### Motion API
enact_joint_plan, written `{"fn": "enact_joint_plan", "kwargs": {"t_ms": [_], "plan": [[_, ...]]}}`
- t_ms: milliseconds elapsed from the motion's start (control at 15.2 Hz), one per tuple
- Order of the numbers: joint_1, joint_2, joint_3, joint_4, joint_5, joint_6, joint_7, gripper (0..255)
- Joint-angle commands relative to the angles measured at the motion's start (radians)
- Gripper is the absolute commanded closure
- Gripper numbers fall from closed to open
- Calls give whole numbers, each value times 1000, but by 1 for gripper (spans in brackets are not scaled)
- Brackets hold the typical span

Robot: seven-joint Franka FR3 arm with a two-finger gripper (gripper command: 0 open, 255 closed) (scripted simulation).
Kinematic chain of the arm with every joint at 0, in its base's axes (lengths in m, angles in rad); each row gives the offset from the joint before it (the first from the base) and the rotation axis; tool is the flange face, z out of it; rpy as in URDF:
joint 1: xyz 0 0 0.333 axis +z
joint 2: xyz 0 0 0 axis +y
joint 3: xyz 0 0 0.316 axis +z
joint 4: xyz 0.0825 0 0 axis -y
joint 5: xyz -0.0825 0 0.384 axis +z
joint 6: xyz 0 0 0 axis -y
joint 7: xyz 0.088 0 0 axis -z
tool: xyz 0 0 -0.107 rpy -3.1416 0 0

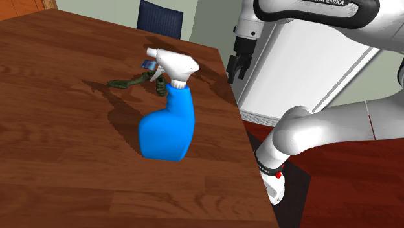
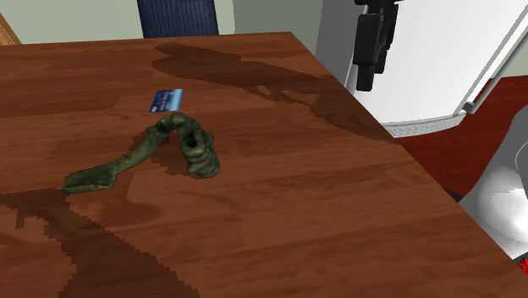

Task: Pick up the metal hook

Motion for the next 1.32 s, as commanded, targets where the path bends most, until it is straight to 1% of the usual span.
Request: {"fn": "enact_joint_plan", "kwargs": {"t_ms": [0, 330, 660, 990, 1254], "plan": [[0, 0, 0, 0, 0, 0, 0, 0], [44, 180, 93, 165, 26, -15, 75, 0], [77, 369, 178, 356, 25, -52, 153, 0], [111, 573, 256, 580, -3, -114, 237, 0], [150, 753, 311, 791, -46, -186, 308, 0]]}}
